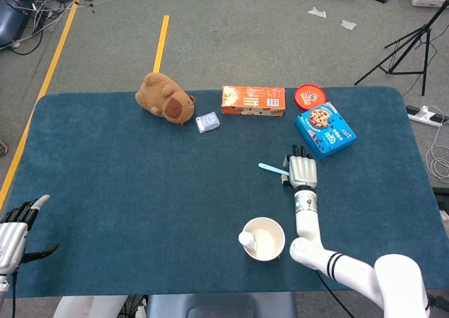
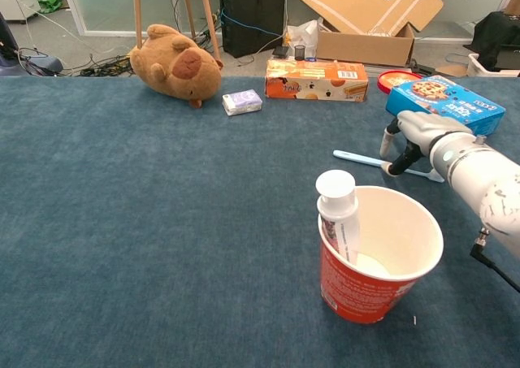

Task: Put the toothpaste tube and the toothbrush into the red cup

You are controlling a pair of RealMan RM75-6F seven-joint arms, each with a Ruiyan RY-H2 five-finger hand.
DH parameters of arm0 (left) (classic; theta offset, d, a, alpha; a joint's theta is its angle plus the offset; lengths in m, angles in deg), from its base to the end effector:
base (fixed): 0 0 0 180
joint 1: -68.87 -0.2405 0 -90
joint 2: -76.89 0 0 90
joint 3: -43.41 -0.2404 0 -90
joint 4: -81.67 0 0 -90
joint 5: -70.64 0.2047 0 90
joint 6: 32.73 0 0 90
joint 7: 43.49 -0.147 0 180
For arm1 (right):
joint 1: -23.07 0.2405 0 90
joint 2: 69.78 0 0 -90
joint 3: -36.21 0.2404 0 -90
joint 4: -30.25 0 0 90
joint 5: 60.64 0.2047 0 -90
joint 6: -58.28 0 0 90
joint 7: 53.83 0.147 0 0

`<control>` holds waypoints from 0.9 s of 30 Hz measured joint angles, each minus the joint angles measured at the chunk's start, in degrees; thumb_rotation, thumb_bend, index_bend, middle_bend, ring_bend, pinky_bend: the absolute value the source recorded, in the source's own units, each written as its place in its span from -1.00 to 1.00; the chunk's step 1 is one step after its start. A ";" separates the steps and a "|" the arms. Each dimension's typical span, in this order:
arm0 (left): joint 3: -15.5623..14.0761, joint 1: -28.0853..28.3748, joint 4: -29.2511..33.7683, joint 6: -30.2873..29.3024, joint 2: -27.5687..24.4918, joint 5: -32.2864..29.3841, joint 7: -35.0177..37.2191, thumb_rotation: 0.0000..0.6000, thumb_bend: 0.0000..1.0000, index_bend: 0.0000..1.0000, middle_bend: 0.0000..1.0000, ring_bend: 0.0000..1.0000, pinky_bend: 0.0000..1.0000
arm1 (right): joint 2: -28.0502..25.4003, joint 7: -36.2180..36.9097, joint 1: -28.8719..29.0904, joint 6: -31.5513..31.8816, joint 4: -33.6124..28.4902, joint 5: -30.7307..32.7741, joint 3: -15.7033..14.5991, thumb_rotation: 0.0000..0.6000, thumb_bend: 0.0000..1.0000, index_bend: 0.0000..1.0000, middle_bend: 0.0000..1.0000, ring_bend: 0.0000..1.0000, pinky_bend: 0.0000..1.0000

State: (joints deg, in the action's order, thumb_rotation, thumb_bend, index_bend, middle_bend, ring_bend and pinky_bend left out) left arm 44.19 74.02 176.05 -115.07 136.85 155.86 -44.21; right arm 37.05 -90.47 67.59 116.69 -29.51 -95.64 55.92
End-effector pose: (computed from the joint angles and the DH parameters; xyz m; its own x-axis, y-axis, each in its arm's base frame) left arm -0.3006 0.1759 0.1657 0.4403 0.0812 0.8942 0.8971 0.0003 -0.4418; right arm -0.1964 -0.3786 -0.0454 0.4099 -0.2809 0.8678 -0.8745 0.1495 0.4615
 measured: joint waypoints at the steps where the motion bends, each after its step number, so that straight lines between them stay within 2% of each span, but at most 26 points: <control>1: 0.00 0.00 0.00 0.01 -0.01 -0.01 0.00 1.00 -1.00 -0.78 -0.63 -0.67 -0.54 | 0.00 -0.05 -0.08 0.06 0.01 -0.29 -0.15 1.00 -0.43 -0.10 -0.83 -1.00 -0.62; 11: 0.00 0.03 -0.01 0.13 0.01 -0.10 -0.08 1.00 -1.00 -0.75 -0.63 -0.67 -0.54 | 0.22 0.34 -0.58 0.32 0.83 -2.75 -0.89 1.00 -0.43 -0.18 -0.84 -1.00 -0.62; 19: -0.03 0.06 0.09 0.33 -0.03 -0.25 -0.26 1.00 -1.00 -0.74 -0.63 -0.67 -0.54 | -0.06 0.19 -1.19 0.90 0.86 -6.04 -2.48 1.00 -0.45 -0.57 -0.90 -1.00 -0.62; 27: -0.05 0.05 0.25 0.37 -0.09 -0.32 -0.41 1.00 -1.00 -0.73 -0.63 -0.67 -0.54 | 0.08 0.32 -1.66 0.90 1.97 -8.05 -3.17 1.00 -0.45 -0.75 -0.96 -1.00 -0.62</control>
State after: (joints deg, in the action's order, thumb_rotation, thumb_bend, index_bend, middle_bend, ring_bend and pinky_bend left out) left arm 44.14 74.07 176.30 -114.69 136.76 155.54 -44.62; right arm 37.13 -90.15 65.94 117.59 -27.53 -103.69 52.75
